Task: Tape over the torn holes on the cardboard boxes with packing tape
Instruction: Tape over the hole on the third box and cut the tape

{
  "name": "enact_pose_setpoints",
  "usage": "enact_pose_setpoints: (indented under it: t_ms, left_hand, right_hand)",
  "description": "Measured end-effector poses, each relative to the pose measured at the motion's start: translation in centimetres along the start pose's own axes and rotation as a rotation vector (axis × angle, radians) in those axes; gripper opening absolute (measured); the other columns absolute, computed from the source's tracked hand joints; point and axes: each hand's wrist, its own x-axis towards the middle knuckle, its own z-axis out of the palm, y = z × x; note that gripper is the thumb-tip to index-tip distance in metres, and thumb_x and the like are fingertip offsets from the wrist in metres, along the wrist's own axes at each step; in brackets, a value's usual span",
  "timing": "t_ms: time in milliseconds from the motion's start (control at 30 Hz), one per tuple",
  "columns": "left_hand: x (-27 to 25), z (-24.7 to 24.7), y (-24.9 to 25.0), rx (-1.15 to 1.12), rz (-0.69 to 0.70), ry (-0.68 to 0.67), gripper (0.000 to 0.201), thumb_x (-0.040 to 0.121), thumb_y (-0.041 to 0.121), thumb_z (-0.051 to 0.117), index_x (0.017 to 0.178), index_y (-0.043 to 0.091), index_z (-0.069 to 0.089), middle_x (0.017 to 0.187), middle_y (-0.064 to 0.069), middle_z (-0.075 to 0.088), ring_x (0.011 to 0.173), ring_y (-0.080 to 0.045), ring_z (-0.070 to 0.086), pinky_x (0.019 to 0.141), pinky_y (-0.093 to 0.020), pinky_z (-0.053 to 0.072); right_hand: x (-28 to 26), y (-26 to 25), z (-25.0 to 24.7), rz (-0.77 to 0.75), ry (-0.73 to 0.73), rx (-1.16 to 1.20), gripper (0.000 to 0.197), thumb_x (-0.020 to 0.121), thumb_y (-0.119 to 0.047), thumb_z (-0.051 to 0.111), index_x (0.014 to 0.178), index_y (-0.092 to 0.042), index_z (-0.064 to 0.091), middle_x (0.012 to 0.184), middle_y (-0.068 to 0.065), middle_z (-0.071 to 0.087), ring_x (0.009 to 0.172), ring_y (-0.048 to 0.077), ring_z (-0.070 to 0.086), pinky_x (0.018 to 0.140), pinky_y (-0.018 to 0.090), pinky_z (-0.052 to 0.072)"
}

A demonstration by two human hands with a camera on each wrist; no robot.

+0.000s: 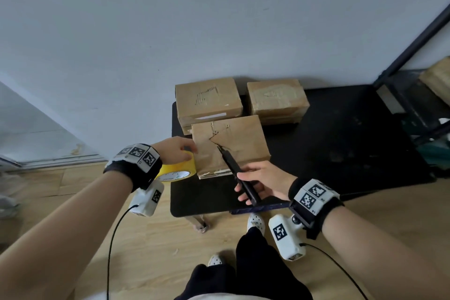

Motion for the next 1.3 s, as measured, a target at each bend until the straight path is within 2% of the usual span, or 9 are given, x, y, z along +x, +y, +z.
enact_pose_setpoints:
  t_ms: [133, 467, 567, 800, 900, 1033, 1133, 1233, 1300]
  left_hand:
    - [0.1, 0.3, -0.3, -0.017, 0.01, 0.01, 0.032, 0.091, 0.012, 0.049, 0.121, 0.019, 0.057, 0.129, 0.0, 0.054, 0.117, -0.016, 0.048, 0.096, -0.022, 0.031]
    - [0.0, 0.6, -0.7, -0.035, 0.062, 0.032, 0.03, 0.09, 0.012, 0.047, 0.112, 0.028, 0.058, 0.127, 0.004, 0.053, 0.11, -0.014, 0.048, 0.097, -0.027, 0.034]
    - [-0.4, 0.9, -1.0, -0.061, 0.069, 0.061, 0.029, 0.091, 0.012, 0.047, 0.113, 0.026, 0.058, 0.125, 0.004, 0.054, 0.107, -0.013, 0.047, 0.094, -0.025, 0.033]
    - [-0.2, 1.2, -1.0, -0.079, 0.063, 0.054, 0.03, 0.091, 0.01, 0.046, 0.112, 0.027, 0.058, 0.127, 0.003, 0.054, 0.112, -0.016, 0.048, 0.098, -0.027, 0.034]
    - [-0.2, 1.2, -1.1, -0.053, 0.057, 0.047, 0.029, 0.091, 0.011, 0.047, 0.114, 0.026, 0.057, 0.126, 0.003, 0.053, 0.112, -0.017, 0.048, 0.094, -0.026, 0.033]
    - [-0.4, 1.3, -1.2, -0.052, 0.064, 0.047, 0.029, 0.091, 0.012, 0.048, 0.113, 0.027, 0.057, 0.126, 0.004, 0.054, 0.11, -0.015, 0.048, 0.093, -0.024, 0.032]
    - [-0.4, 1.2, -1.3, -0.054, 0.057, 0.052, 0.028, 0.091, 0.013, 0.048, 0.113, 0.027, 0.057, 0.125, 0.004, 0.054, 0.108, -0.014, 0.048, 0.093, -0.024, 0.032]
    - [-0.4, 1.2, -1.3, -0.052, 0.061, 0.052, 0.029, 0.091, 0.013, 0.048, 0.115, 0.026, 0.057, 0.124, 0.005, 0.053, 0.107, -0.013, 0.046, 0.092, -0.024, 0.032]
    - [-0.3, 1.2, -1.2, -0.048, 0.06, 0.051, 0.029, 0.092, 0.013, 0.047, 0.117, 0.025, 0.056, 0.121, 0.006, 0.052, 0.105, -0.012, 0.045, 0.091, -0.024, 0.032]
  right_hand:
    - [0.1, 0.5, 0.5, 0.05, -0.036, 0.041, 0.022, 0.093, -0.02, 0.061, 0.109, -0.005, 0.06, 0.087, 0.019, 0.066, 0.075, 0.036, 0.067, 0.064, 0.042, 0.059]
    - [0.3, 0.5, 1.3, 0.035, -0.049, -0.001, 0.026, 0.093, -0.02, 0.059, 0.112, -0.002, 0.06, 0.086, 0.018, 0.065, 0.072, 0.034, 0.065, 0.066, 0.043, 0.058]
    - [0.4, 0.3, 1.6, 0.022, -0.06, -0.003, 0.024, 0.095, -0.021, 0.058, 0.107, -0.001, 0.06, 0.084, 0.018, 0.065, 0.069, 0.034, 0.065, 0.065, 0.043, 0.057]
    - [-1.2, 0.4, 0.4, 0.039, -0.135, -0.066, 0.025, 0.096, -0.022, 0.055, 0.101, 0.003, 0.058, 0.083, 0.019, 0.063, 0.065, 0.032, 0.063, 0.057, 0.037, 0.057]
    - [-1.8, 0.8, -0.1, 0.033, -0.136, -0.093, 0.025, 0.096, -0.022, 0.055, 0.099, 0.003, 0.058, 0.084, 0.019, 0.063, 0.064, 0.03, 0.063, 0.055, 0.034, 0.057]
    - [-2.4, 1.0, -2.2, -0.062, -0.008, 0.025, 0.027, 0.092, -0.018, 0.059, 0.114, -0.003, 0.06, 0.088, 0.017, 0.068, 0.074, 0.031, 0.067, 0.063, 0.038, 0.059]
    - [-3.1, 1.2, -4.1, -0.14, 0.073, 0.114, 0.031, 0.089, -0.015, 0.06, 0.117, -0.004, 0.06, 0.093, 0.017, 0.069, 0.083, 0.03, 0.069, 0.069, 0.038, 0.059]
    - [-2.4, 2.3, -5.9, -0.255, 0.413, 0.127, 0.027, 0.089, -0.009, 0.062, 0.115, 0.0, 0.063, 0.097, 0.015, 0.071, 0.091, 0.026, 0.07, 0.082, 0.038, 0.057]
    - [-0.9, 3.3, -7.4, -0.256, 0.657, 0.039, 0.026, 0.086, -0.011, 0.068, 0.11, -0.002, 0.066, 0.095, 0.012, 0.072, 0.092, 0.023, 0.07, 0.089, 0.041, 0.055]
